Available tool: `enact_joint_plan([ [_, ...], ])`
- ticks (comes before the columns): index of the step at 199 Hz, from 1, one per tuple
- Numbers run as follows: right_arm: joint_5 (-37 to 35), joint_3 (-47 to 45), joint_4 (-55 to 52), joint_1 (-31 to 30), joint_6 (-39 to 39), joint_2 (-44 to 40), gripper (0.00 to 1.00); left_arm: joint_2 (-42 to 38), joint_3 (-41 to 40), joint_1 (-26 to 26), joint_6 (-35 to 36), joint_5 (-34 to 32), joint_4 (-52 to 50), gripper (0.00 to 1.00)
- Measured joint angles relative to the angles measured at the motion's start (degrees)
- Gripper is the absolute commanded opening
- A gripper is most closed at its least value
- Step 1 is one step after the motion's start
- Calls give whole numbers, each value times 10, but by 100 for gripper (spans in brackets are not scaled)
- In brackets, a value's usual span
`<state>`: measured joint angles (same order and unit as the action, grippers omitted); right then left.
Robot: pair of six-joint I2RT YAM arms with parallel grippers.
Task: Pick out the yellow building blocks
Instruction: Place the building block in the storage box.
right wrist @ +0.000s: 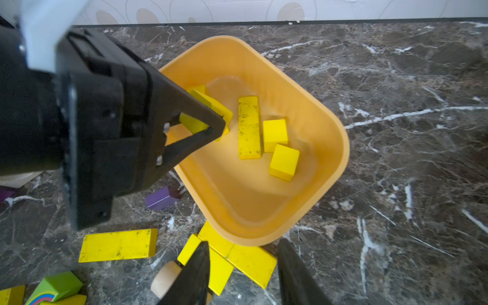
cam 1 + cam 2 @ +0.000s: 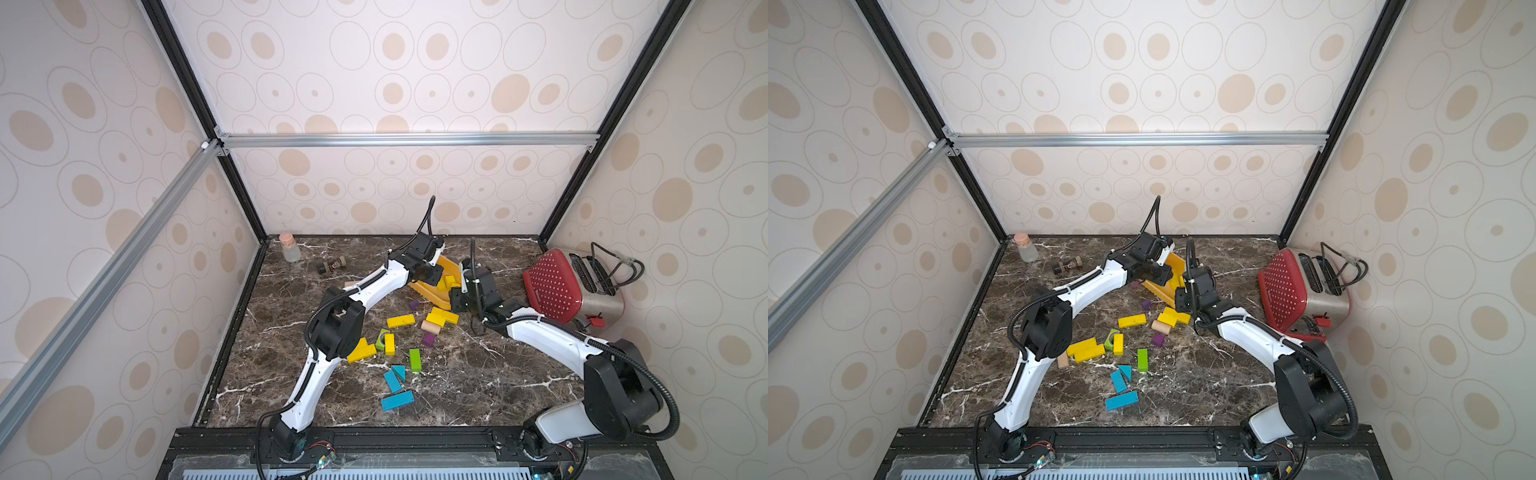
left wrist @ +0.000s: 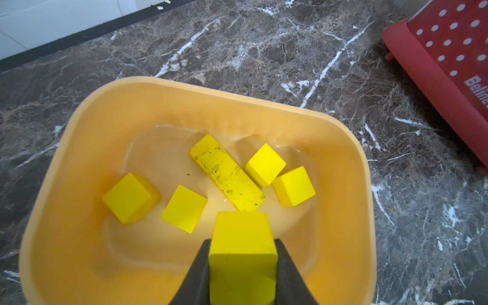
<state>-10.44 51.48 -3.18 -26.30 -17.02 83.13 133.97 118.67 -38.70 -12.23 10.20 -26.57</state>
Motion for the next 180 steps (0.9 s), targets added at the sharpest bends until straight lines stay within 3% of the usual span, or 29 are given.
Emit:
enact_joint_plan([
  [115,-6,-17,24,24,9,-3,43,47,17,-23,-26,29,-3,9],
  [155,-5,-24,25,30,9,-3,44,57,27,-26,-36,38,-4,39],
  [180,-3,-26,26,31,9,-3,44,57,29,-26,-42,37,-4,52],
])
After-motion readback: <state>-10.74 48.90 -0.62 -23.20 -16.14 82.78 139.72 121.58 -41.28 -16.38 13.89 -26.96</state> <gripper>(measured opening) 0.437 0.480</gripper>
